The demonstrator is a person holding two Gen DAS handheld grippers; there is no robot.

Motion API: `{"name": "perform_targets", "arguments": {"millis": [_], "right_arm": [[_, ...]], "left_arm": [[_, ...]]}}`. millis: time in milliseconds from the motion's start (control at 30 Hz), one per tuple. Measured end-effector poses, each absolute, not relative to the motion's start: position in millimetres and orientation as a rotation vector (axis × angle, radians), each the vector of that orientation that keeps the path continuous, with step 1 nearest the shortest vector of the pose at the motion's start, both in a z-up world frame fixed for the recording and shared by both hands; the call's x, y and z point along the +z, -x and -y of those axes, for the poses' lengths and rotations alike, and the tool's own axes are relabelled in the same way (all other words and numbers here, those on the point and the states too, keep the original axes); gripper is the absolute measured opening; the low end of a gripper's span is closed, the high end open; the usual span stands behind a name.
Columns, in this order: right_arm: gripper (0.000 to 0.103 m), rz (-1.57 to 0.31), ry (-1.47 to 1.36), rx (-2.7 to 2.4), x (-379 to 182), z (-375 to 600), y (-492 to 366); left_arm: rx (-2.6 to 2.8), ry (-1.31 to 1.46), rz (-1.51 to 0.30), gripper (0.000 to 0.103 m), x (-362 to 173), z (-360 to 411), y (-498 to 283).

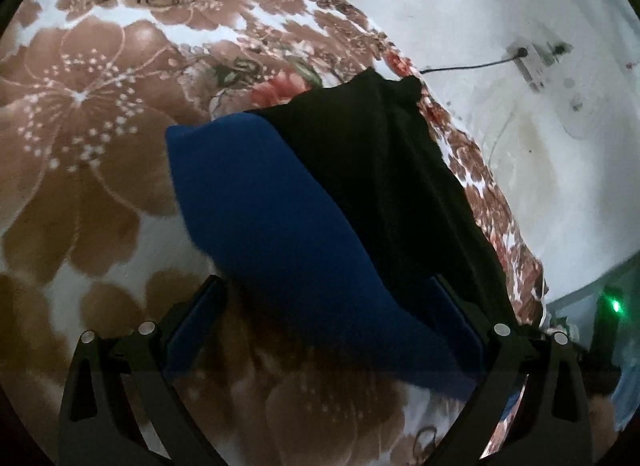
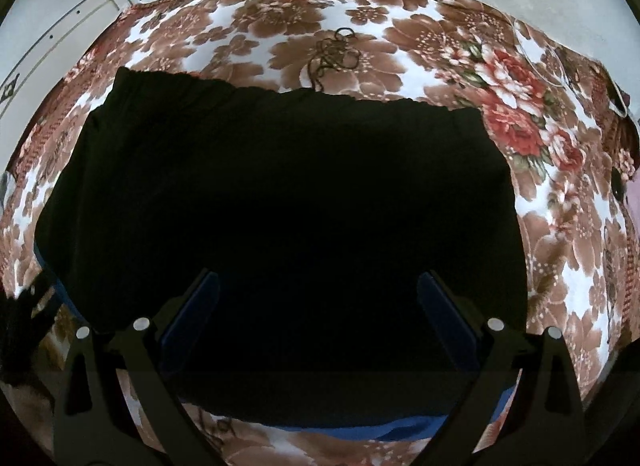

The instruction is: Fold large clothes

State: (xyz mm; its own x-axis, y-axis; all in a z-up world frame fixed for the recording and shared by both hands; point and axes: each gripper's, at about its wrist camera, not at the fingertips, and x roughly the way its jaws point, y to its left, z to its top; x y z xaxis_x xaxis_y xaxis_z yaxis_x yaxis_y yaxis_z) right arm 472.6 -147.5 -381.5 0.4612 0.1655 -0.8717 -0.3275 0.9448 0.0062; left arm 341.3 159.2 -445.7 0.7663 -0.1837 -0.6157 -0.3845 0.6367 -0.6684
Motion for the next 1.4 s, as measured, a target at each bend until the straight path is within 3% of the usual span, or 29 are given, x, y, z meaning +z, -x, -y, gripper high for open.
{"name": "perform_targets", "arguments": {"millis": [300, 533, 733, 833, 933, 1033, 1100, 1200, 1300, 1333, 1400], "right_arm": [[0.098, -1.068, 0.169, 0.282, -389, 147, -474], [0.098, -1.069, 0.176, 0.264, -394, 144, -474], [0.098, -1.071, 0.174, 0.226, -396, 137, -480], [0.098, -1.059, 0.205, 0.208, -395, 128, -483], [0.098, -1.052, 0.211, 0.199, -394, 122, -488], [0.098, -1.059, 0.217, 0.186, -397, 115, -494], [0.098, -1.074, 0.212, 0.177, -398, 109, -498], [0.098, -1.061, 0.211, 0.178, -394, 102, -499], [0.098, -1.073, 0.232, 0.152, -398, 97, -499], [0.098, -1.084, 0.225, 0.140, -401, 96, -500], [0.098, -1.091, 0.234, 0.110, -403, 94, -502]], "left_arm": [[0.062, 0.928, -0.689, 0.098, -456, -170, -389], [0.013, 0.855, -0.581, 0.098, -414, -167, -397], [0.110, 0.795, -0.694, 0.097, -457, -163, -400], [0.116, 0.745, -0.707, 0.097, -444, -154, -409], [0.029, 0.791, -0.583, 0.093, -412, -157, -414], [0.041, 0.791, -0.600, 0.093, -425, -159, -426], [0.086, 0.815, -0.698, 0.084, -457, -165, -433], [0.087, 0.795, -0.695, 0.077, -454, -164, -433], [0.037, 0.933, -0.723, 0.060, -455, -174, -431], [0.026, 0.992, -0.702, 0.050, -458, -180, -429], [0.032, 0.988, -0.697, 0.042, -460, -179, -431]]}}
